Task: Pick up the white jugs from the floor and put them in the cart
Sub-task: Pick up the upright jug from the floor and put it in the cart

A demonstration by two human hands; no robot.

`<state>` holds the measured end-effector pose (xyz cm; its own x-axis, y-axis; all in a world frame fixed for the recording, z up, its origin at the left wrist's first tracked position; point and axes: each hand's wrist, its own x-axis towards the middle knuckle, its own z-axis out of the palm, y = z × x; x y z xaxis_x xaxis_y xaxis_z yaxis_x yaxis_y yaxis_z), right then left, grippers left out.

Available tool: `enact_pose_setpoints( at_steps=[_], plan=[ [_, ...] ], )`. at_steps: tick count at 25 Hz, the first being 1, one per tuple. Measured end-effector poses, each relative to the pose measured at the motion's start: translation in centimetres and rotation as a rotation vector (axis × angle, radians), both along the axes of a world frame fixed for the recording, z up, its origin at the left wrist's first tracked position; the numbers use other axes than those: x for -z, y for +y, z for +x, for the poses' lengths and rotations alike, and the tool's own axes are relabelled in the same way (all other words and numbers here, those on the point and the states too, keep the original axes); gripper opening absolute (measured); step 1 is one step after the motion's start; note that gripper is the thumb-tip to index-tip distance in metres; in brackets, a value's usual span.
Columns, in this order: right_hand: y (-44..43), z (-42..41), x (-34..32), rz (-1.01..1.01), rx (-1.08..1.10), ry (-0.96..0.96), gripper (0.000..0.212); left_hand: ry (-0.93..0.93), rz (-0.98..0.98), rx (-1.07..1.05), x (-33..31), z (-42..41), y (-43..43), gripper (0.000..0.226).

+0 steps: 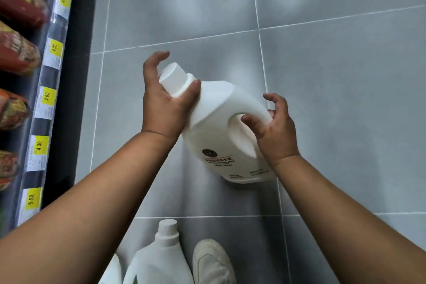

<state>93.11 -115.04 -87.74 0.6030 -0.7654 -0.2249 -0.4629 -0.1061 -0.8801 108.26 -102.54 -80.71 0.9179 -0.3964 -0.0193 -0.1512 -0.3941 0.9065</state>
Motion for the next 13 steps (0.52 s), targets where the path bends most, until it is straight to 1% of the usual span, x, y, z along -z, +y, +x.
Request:
enact_pose_setpoints(
  at_steps=[2, 6, 9, 13],
  plan=[
    [-0.7, -2.1, -3.8, -0.031, -0.025, 0.06, 0.088, 0.057, -0.014, -0.004, -2.8, -1.5, -0.4, 0.059],
    [-1.7, -6.1, -13.7, -0.045, -0.042, 0.11, 0.076, 0.139, -0.067, 0.046, -10.9, -4.2, -1.8, 0.054],
    [-2.3, -9.6, -24.0, -0.06, 0.003, 0.099, 0.07, 0.173, -0.126, 0.093, -20.1, -6.6, -2.9, 0.05],
    [-1.7, -14.3, -39.5, -0.113, 0.046, 0.107, 0.076, 0.219, -0.174, 0.187, -34.2, -10.6, -3.6, 0.049]
  ],
)
